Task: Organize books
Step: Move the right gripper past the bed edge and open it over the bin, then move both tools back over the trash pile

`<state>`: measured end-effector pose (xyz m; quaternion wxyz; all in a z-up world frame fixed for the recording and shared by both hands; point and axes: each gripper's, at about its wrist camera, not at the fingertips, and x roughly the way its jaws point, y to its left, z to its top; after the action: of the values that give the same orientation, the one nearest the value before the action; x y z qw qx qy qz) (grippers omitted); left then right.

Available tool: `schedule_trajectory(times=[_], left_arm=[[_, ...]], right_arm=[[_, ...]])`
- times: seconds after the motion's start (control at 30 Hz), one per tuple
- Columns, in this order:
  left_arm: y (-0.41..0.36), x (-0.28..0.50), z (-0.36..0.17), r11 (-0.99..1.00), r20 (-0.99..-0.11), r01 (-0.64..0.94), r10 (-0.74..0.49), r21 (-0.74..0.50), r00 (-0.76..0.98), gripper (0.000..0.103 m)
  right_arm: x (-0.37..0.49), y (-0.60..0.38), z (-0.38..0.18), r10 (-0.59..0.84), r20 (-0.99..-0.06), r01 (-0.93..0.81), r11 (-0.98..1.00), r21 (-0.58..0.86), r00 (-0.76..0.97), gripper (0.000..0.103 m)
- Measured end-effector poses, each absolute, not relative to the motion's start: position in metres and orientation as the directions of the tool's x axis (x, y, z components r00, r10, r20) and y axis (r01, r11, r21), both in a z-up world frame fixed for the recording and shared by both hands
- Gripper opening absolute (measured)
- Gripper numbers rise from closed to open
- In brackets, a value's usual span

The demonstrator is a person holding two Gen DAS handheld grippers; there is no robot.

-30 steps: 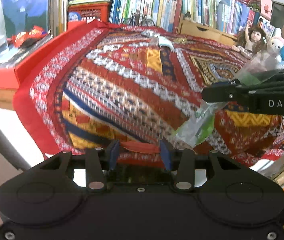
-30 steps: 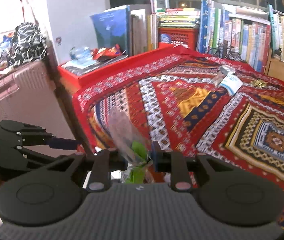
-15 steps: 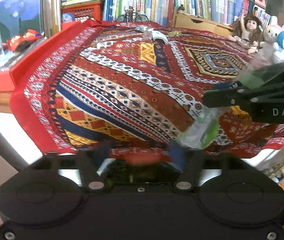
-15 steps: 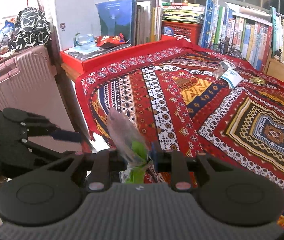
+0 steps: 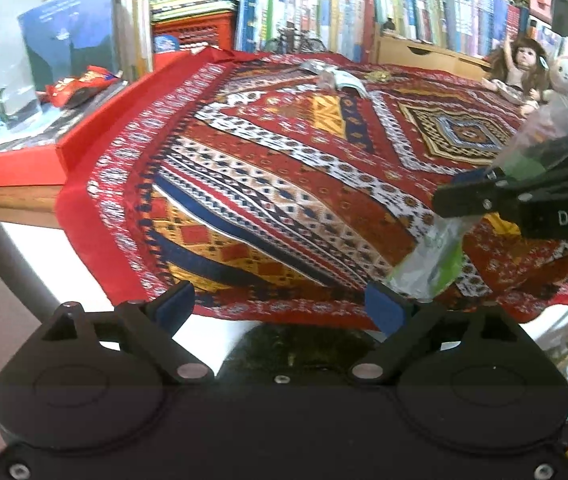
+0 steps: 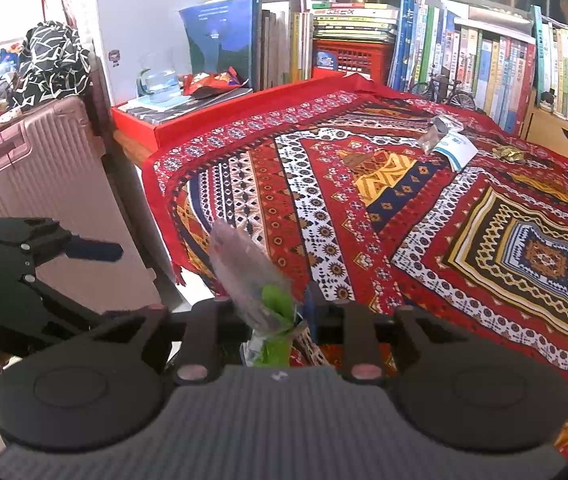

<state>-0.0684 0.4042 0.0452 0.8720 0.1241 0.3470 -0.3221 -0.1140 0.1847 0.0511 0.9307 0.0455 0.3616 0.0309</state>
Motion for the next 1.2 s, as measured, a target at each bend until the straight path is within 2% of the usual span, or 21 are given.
schedule_trajectory(times=[0.07,0.1,0.13,0.17,0.23,0.27,0.4,0.63,0.93,1.2], left_arm=[[0.408,-0.066,0.047,0.771,-0.686,0.637,-0.466,-0.004,0.560,0.091],[0.410,-0.064,0.048,0.775,-0.685,0.631,-0.460,0.000,0.565,0.091],[0.413,-0.063,0.050,0.779,-0.683,0.626,-0.457,0.001,0.570,0.091],[0.416,-0.062,0.051,0.783,-0.680,0.622,-0.455,0.002,0.574,0.091],[0.421,-0.060,0.054,0.791,-0.678,0.612,-0.445,0.008,0.584,0.091],[0.424,-0.059,0.056,0.794,-0.677,0.608,-0.441,0.012,0.589,0.091],[0.434,-0.054,0.059,0.810,-0.674,0.586,-0.424,0.017,0.605,0.091],[0.439,-0.054,0.067,0.816,-0.661,0.577,-0.416,0.032,0.624,0.091],[0.420,-0.053,0.067,0.789,-0.667,0.611,-0.419,0.069,0.617,0.097],[0.389,-0.032,0.071,0.800,-0.659,0.600,-0.437,0.027,0.612,0.099]], right_arm=[[-0.111,0.187,0.051,0.102,-0.675,-0.036,0.993,0.111,0.731,0.034],[-0.109,0.189,0.050,0.105,-0.679,-0.042,0.993,0.109,0.726,0.041],[-0.107,0.192,0.050,0.097,-0.683,-0.044,0.994,0.095,0.724,0.056],[-0.105,0.195,0.050,0.093,-0.687,-0.053,0.995,0.079,0.720,0.076],[-0.102,0.204,0.050,0.069,-0.683,-0.068,0.997,0.028,0.728,0.099],[-0.102,0.207,0.051,0.064,-0.675,-0.080,0.997,0.008,0.735,0.102],[-0.099,0.219,0.051,0.039,-0.677,-0.101,0.993,-0.053,0.735,0.103],[-0.097,0.219,0.048,0.017,-0.686,-0.078,0.995,-0.058,0.728,0.103],[-0.098,0.201,0.049,-0.029,-0.691,-0.032,0.997,-0.075,0.722,0.103],[-0.090,0.168,0.051,-0.089,-0.684,0.044,0.996,-0.083,0.724,0.103]])
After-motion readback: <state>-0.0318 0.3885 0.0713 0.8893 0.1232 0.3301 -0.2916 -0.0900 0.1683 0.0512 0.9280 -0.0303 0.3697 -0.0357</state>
